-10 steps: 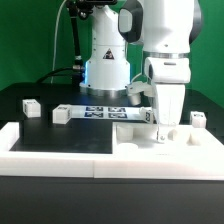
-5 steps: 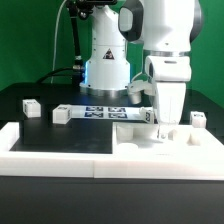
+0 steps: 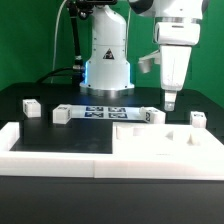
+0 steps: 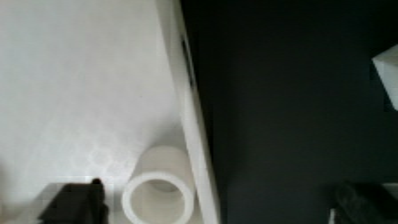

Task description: Assemble one leg

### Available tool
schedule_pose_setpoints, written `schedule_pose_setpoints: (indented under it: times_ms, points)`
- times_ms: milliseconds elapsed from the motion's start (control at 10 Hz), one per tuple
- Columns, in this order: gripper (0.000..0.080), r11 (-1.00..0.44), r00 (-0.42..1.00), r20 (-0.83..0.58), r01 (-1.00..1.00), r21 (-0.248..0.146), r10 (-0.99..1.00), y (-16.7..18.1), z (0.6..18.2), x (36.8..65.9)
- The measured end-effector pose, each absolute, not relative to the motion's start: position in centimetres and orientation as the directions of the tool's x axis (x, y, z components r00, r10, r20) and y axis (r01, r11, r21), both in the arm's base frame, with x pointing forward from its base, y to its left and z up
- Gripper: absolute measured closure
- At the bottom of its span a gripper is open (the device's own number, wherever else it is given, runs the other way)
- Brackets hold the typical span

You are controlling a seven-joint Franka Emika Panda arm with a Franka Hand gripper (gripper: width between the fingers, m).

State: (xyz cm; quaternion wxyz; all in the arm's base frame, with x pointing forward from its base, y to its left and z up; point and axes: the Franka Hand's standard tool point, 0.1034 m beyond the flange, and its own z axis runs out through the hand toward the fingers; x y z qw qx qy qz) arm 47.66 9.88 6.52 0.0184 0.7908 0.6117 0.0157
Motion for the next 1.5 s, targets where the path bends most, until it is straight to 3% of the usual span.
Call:
schedule_pose_setpoints:
  times_ms: [200,300,700,1000,1200,1500]
  points:
    - [0.0150,-0.418,0.418,0.017,0.907,0.046,0.908,10.0,6.4,47.5]
    - [0.0150,-0.572,0.570,0.049,0.819,0.038,0.820,10.1,6.1,46.6]
    - [0.0150,-0.913,0.912,0.072,0.406,-0.038,0.403,13.8,4.5,43.8]
    - [0.0150,-0.987,0.989,0.075,0.135,-0.086,0.129,15.6,4.6,45.0]
    - [0.0150,-0.993,0.996,0.067,0.066,-0.096,0.060,15.9,4.4,44.9]
    - [0.0150,-0.975,0.981,0.025,-0.189,-0.116,-0.193,18.1,4.2,43.6]
